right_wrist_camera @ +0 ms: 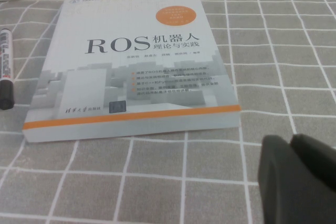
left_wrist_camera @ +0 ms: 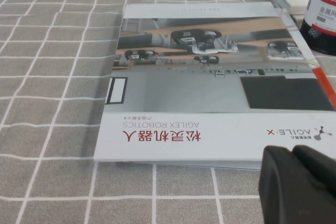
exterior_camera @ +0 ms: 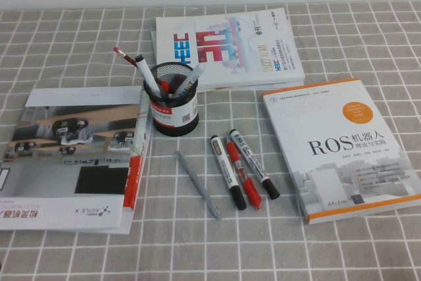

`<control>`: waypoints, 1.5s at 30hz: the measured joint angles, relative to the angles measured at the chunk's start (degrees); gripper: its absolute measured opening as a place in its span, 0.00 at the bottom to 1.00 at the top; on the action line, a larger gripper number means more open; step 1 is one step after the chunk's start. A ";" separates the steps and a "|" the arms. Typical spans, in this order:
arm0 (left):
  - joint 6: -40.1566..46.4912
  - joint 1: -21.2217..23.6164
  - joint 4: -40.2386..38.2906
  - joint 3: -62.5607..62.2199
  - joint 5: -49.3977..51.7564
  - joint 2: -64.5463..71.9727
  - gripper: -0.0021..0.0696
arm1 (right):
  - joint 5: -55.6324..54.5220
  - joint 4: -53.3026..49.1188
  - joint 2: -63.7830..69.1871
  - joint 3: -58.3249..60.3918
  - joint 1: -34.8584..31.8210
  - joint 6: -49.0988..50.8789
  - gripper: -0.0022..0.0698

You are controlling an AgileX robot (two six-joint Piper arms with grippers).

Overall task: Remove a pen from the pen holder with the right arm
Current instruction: 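Take a marker out of the pen holder and lay it on the table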

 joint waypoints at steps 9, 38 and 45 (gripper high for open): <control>0.00 0.00 0.00 0.00 0.00 0.00 0.02 | 0.00 0.00 0.00 0.00 0.00 0.00 0.01; 0.00 0.00 0.00 0.00 0.00 0.00 0.02 | -15.63 34.47 0.00 0.00 0.00 0.00 0.01; 0.00 0.00 0.00 0.00 0.00 0.00 0.02 | -1.62 33.94 11.26 -8.61 0.00 0.00 0.01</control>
